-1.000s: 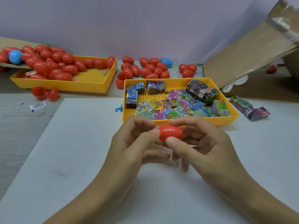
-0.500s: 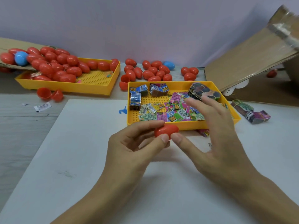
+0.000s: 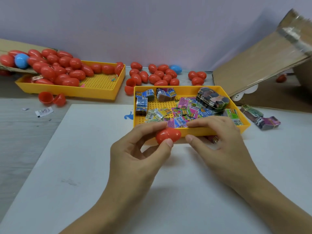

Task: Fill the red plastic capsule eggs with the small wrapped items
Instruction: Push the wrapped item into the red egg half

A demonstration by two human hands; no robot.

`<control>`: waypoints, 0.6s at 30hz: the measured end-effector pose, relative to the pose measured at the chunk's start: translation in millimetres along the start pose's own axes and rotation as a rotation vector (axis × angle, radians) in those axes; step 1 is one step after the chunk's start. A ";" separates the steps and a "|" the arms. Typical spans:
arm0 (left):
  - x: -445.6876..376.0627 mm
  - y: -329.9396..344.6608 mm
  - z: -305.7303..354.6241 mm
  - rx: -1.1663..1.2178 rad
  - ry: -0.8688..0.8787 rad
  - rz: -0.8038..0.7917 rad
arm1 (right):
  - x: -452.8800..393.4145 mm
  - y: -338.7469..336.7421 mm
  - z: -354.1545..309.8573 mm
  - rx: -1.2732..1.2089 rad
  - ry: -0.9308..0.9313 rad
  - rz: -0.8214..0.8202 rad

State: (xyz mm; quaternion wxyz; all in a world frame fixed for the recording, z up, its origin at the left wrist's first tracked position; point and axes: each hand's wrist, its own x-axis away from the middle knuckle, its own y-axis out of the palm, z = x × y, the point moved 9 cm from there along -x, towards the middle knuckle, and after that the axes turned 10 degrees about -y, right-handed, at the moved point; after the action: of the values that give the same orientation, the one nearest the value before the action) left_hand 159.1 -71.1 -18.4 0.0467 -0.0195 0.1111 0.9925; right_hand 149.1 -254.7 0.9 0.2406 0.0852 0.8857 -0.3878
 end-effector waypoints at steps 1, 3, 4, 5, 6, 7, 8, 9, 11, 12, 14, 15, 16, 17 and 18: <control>0.6 2.4 -0.1 -0.006 -0.003 -0.020 | 0.2 -2.9 3.6 -0.071 0.036 0.040; 1.6 7.1 -0.2 -0.006 -0.005 -0.057 | 0.5 -11.2 7.4 -0.178 0.068 0.139; 1.9 8.8 -0.2 -0.001 -0.011 -0.070 | 0.8 -15.9 7.1 -0.222 0.069 0.188; 2.1 9.7 -0.6 0.005 -0.019 -0.077 | 1.3 -19.5 6.1 -0.277 0.067 0.231; 2.1 9.9 -0.8 0.016 -0.028 -0.080 | 2.1 -22.4 5.5 -0.358 0.072 0.273; 2.2 9.9 -1.0 0.030 -0.037 -0.080 | 3.5 -24.8 5.8 -0.467 0.090 0.309; 2.2 10.1 -0.7 0.041 -0.045 -0.082 | 5.0 -26.6 5.7 -0.590 0.115 0.336; 2.1 10.7 -0.5 0.045 -0.050 -0.085 | 6.3 -26.8 5.1 -0.702 0.138 0.347; 1.7 12.1 -0.5 0.021 -0.059 -0.092 | 8.9 -21.6 2.2 -0.829 0.183 0.306; 1.4 12.9 -1.3 0.006 -0.071 -0.096 | 11.1 -16.9 1.7 -0.854 0.212 0.275; 0.6 14.3 -3.4 -0.013 -0.095 -0.110 | 15.4 -7.1 2.3 -0.866 0.258 0.228; 0.8 15.8 -3.7 -0.023 -0.097 -0.124 | 17.1 -3.2 1.8 -0.850 0.261 0.205; 1.4 17.9 -2.5 -0.039 -0.089 -0.140 | 18.4 -0.1 0.3 -0.820 0.253 0.181; 2.8 19.6 -0.3 -0.067 -0.067 -0.145 | 19.5 2.1 -2.0 -0.785 0.235 0.157; 4.3 20.7 2.3 -0.098 -0.038 -0.144 | 20.3 3.5 -5.0 -0.752 0.213 0.136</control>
State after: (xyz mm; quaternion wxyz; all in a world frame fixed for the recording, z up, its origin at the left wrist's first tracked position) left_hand 152.8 -90.2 -11.8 0.1188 -0.0111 0.0598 0.9910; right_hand 130.9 -249.4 -8.5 0.1868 0.0895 0.9783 -0.0084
